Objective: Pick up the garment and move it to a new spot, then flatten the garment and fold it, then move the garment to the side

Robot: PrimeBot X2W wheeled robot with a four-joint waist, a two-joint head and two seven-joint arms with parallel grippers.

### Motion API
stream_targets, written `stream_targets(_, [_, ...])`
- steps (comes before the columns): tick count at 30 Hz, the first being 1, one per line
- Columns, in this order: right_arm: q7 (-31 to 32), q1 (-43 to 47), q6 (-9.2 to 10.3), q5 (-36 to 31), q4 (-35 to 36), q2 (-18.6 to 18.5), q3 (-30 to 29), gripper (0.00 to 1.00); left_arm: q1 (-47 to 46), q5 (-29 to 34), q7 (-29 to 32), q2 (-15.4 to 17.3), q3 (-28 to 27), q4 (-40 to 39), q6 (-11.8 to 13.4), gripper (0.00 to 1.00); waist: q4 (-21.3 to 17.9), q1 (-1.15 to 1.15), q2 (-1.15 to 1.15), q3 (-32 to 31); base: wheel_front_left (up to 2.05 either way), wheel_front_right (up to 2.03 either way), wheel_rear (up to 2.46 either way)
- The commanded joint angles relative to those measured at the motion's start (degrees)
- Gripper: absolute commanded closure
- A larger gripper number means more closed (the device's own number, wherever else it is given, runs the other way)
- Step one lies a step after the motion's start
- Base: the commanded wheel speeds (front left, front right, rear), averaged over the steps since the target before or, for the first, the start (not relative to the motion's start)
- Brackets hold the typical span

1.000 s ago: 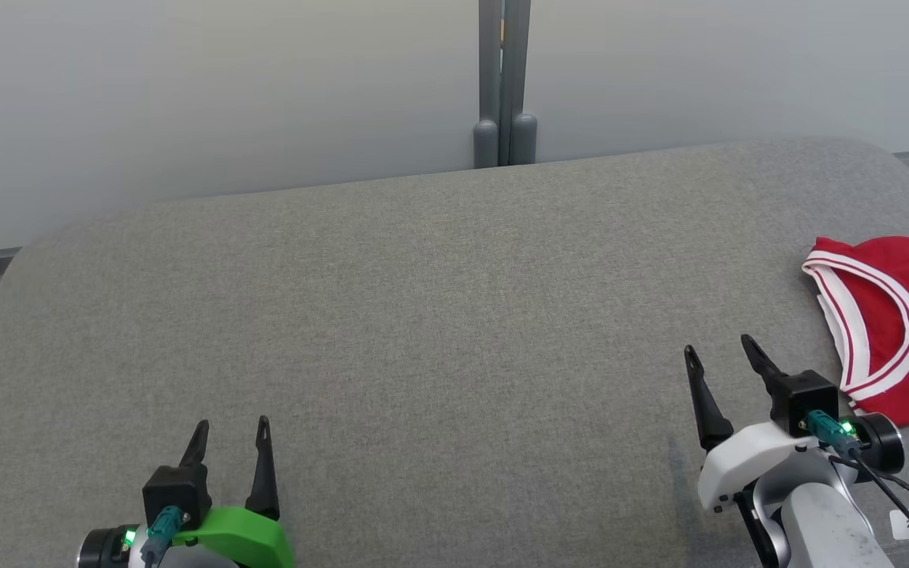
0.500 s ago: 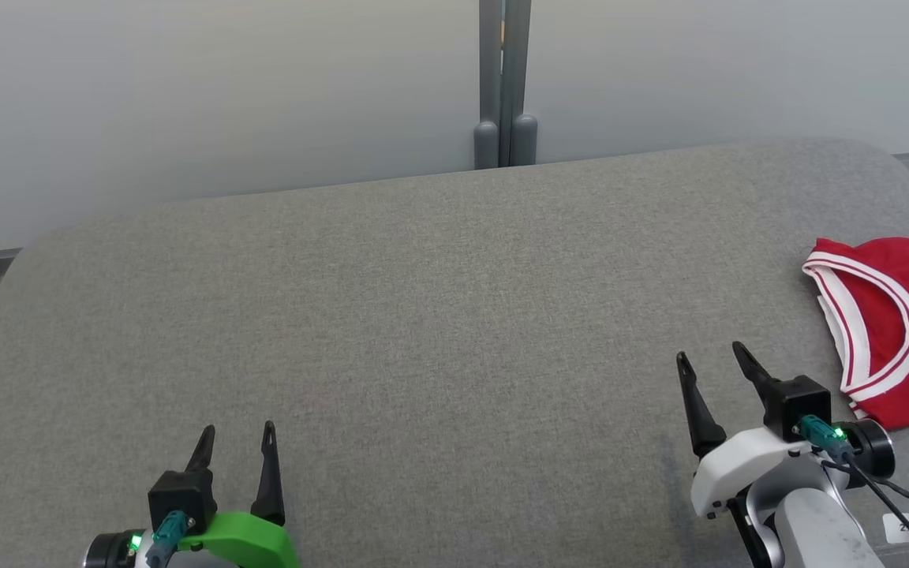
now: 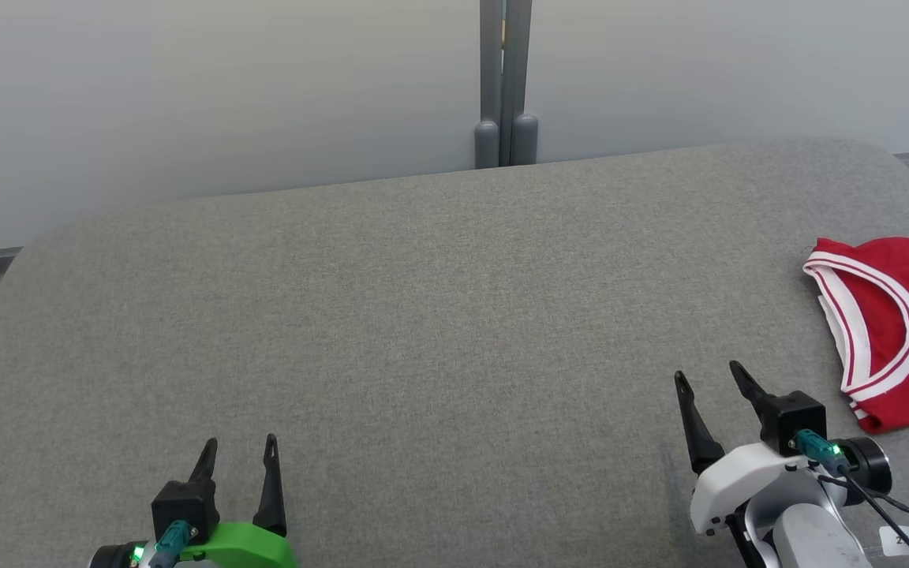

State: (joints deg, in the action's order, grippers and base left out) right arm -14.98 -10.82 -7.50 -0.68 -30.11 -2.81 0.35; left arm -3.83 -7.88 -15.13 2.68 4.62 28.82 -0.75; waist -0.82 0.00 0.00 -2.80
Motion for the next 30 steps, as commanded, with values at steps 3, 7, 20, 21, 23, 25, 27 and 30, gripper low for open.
stream_targets(3, [-0.1, -1.5, 0.01, -0.2, 0.3, -0.3, -0.1, 0.0, -0.8, 0.0, 0.0, 0.2, -0.1, -0.9, -0.1, 0.0, 0.0, 0.0, 0.0, 0.0, 0.0, 0.0, 0.0])
stream_targets(7, [-0.1, -1.5, 0.01, 0.0, 0.2, -0.3, 0.1, 0.0, -0.8, -0.1, 0.0, 0.2, -0.1, -0.8, -0.2, 0.0, 0.0, 0.0, 0.0, 0.0, 0.0, 0.0, 0.0])
stream_targets(20, [1.7, 0.1, 0.0, 3.6, -2.1, 0.3, -1.1, 1.0, -0.2, -3.5, 1.5, -0.1, -1.2, 1.4, -0.7, 1.0, 0.1, 0.0, 0.0, 0.1, 0.0, 0.0, 0.0])
stream_targets(21, [2.2, 0.1, 0.0, 4.9, -1.9, 0.2, -1.3, 1.0, -0.3, -4.7, 1.9, -0.1, -1.4, 1.3, -0.8, 1.0, 0.1, 0.0, 0.0, 0.2, 0.0, 0.0, 0.0])
stream_targets(23, [2.8, 0.2, 0.0, 7.5, -1.4, 0.2, -1.5, 1.0, -0.4, -7.0, 2.5, -0.1, -1.7, 0.8, -1.0, 1.0, 0.1, 0.0, 0.0, 0.2, 0.0, 0.0, 0.0])
stream_targets(25, [3.3, 0.5, 0.0, 10.1, -0.8, 0.2, -1.6, 1.0, -0.3, -9.4, 3.0, -0.1, -1.9, 0.2, -1.2, 1.0, 0.1, 0.0, 0.0, 0.2, 0.0, 0.0, 0.0])
stream_targets(27, [3.7, 0.8, 0.0, 12.7, -0.1, 0.2, -1.5, 1.0, -0.3, -11.6, 3.5, -0.1, -2.0, -0.4, -1.3, 1.0, 0.1, 0.0, 0.0, 0.3, 0.0, 0.0, 0.0])
stream_targets(30, [4.3, 1.2, 0.0, 16.3, 0.9, 0.2, -1.5, 1.0, -0.3, -14.9, 4.1, -0.1, -2.3, -1.2, -1.6, 1.0, 0.1, 0.0, 0.0, 0.4, 0.0, 0.0, 0.0])
